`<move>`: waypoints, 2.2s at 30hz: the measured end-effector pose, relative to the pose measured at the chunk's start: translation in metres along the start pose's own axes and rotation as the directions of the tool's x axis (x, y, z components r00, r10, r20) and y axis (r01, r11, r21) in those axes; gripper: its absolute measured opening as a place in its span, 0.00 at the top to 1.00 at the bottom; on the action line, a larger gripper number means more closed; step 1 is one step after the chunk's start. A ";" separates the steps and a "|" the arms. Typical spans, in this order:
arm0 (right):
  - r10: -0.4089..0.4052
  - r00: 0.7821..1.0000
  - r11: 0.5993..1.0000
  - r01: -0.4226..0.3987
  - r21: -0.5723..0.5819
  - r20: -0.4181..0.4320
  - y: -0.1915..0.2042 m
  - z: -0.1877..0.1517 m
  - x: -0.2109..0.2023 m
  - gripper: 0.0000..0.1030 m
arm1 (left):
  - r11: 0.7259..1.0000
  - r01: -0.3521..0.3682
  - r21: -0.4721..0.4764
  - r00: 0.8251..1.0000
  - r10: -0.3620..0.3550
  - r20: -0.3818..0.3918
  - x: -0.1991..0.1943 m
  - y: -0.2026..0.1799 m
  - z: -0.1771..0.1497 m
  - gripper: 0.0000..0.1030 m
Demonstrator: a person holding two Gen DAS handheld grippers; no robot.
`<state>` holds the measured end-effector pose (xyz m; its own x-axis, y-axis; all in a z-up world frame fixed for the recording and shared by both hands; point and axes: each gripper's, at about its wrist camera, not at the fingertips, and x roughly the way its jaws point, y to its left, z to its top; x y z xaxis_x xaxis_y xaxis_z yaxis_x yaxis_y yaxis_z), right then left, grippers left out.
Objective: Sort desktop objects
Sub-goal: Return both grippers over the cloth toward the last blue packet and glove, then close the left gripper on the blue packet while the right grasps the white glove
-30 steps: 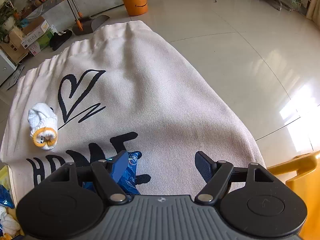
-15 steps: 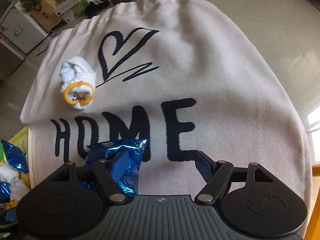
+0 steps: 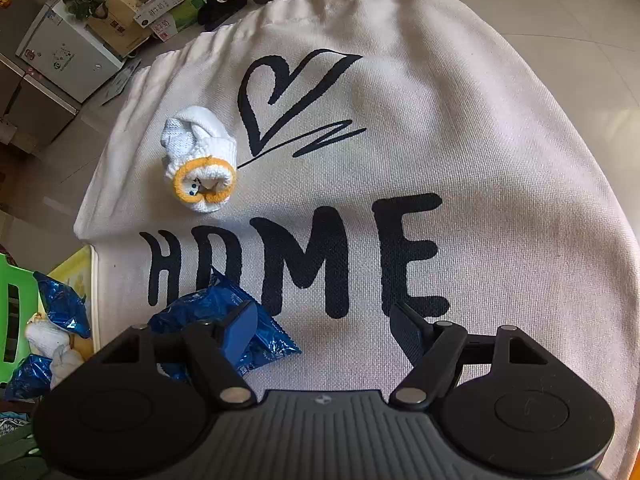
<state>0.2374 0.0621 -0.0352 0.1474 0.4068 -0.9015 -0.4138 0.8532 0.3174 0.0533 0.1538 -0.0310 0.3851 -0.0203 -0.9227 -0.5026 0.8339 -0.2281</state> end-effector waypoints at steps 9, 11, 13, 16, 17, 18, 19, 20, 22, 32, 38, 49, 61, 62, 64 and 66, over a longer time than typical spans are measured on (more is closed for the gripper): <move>-0.026 0.998 0.999 0.025 0.021 0.058 -0.001 0.007 -0.016 0.28 | 1.000 0.013 -0.023 0.999 -0.012 0.050 0.025 -0.011 0.015 0.00; -0.055 0.997 0.998 0.052 0.039 0.061 -0.007 0.010 -0.016 0.28 | 0.999 0.007 -0.041 0.999 -0.005 0.042 0.034 -0.014 0.017 0.01; -0.057 0.997 0.996 0.053 0.066 0.060 -0.016 0.012 -0.015 0.28 | 0.998 -0.005 -0.057 0.999 0.007 0.032 0.041 -0.015 0.017 0.01; -0.071 0.995 0.993 0.064 0.102 0.069 -0.025 0.016 -0.014 0.28 | 0.998 -0.035 -0.053 0.999 0.036 0.022 0.052 -0.016 0.016 0.01; -0.074 0.995 0.992 0.066 0.108 0.074 -0.026 0.017 -0.014 0.28 | 0.997 -0.054 -0.052 0.998 0.055 0.021 0.056 -0.016 0.015 0.01; -0.070 0.995 0.992 0.062 0.111 0.075 -0.026 0.017 -0.014 0.28 | 0.996 -0.074 -0.049 0.997 0.075 0.018 0.059 -0.016 0.014 0.01; -0.062 0.995 0.992 0.054 0.113 0.074 -0.025 0.018 -0.013 0.28 | 0.995 -0.083 -0.047 0.996 0.084 0.014 0.061 -0.014 0.013 0.01; -0.052 0.996 0.993 0.044 0.112 0.074 -0.024 0.019 -0.012 0.28 | 0.996 -0.072 -0.055 0.997 0.073 0.017 0.062 -0.012 0.012 0.01; -0.037 0.996 0.994 0.029 0.101 0.078 -0.018 0.021 -0.012 0.28 | 0.995 -0.069 -0.073 0.997 0.070 0.016 0.061 -0.008 0.012 0.01; 0.089 0.989 0.996 -0.089 -0.006 0.120 0.027 0.032 -0.003 0.28 | 0.988 -0.092 -0.127 0.996 0.090 -0.017 0.051 0.025 0.010 0.01; 0.094 0.986 0.995 -0.088 -0.055 0.134 0.051 0.043 0.011 0.28 | 0.982 -0.093 -0.164 0.996 0.088 -0.034 0.050 0.040 0.014 0.01; 0.043 0.985 0.990 -0.020 -0.138 0.167 0.077 0.057 0.042 0.31 | 0.986 -0.097 -0.137 0.995 0.094 -0.028 0.052 0.038 0.012 0.00; -0.022 0.989 0.998 0.031 -0.059 0.145 0.062 0.031 0.014 0.57 | 0.988 -0.118 -0.097 0.993 0.117 -0.017 0.056 0.033 0.009 0.00; -0.037 0.990 0.999 0.042 -0.029 0.138 0.056 0.026 0.007 0.57 | 0.989 -0.121 -0.089 0.993 0.120 -0.016 0.057 0.032 0.008 0.00; -0.050 0.990 0.999 0.049 0.012 0.133 0.046 0.017 -0.003 0.57 | 0.990 -0.131 -0.043 0.991 0.131 -0.019 0.058 0.028 0.006 0.00; -0.072 0.989 0.996 0.066 0.056 0.126 0.034 0.005 -0.016 0.57 | 0.989 -0.150 0.017 0.988 0.150 -0.020 0.060 0.023 0.002 0.01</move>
<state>0.2257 0.0864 -0.0082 0.2894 0.3820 -0.8777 -0.3519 0.8952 0.2736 0.0667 0.1727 -0.0912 0.2897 0.0940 -0.9525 -0.5417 0.8365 -0.0822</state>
